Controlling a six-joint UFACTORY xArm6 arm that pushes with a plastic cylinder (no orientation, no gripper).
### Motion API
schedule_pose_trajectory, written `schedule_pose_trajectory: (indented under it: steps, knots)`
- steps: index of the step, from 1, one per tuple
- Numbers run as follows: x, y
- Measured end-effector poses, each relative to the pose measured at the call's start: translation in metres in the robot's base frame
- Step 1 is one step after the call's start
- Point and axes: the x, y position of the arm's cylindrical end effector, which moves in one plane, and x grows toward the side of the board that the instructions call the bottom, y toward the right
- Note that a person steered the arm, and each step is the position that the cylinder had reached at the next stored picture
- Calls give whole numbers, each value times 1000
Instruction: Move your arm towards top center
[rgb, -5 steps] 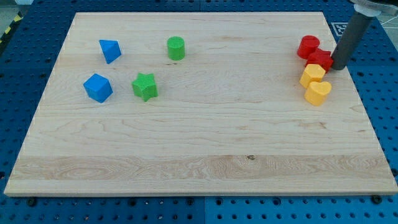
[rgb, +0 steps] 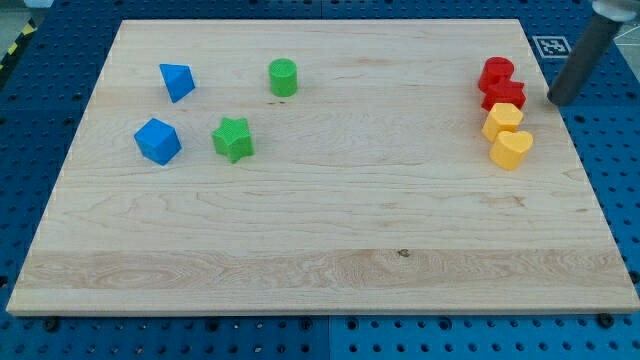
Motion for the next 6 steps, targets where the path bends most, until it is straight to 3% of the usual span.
schedule_pose_trajectory:
  steps: [3,6]
  knots:
    - [-115,-51]
    - [-117,-230]
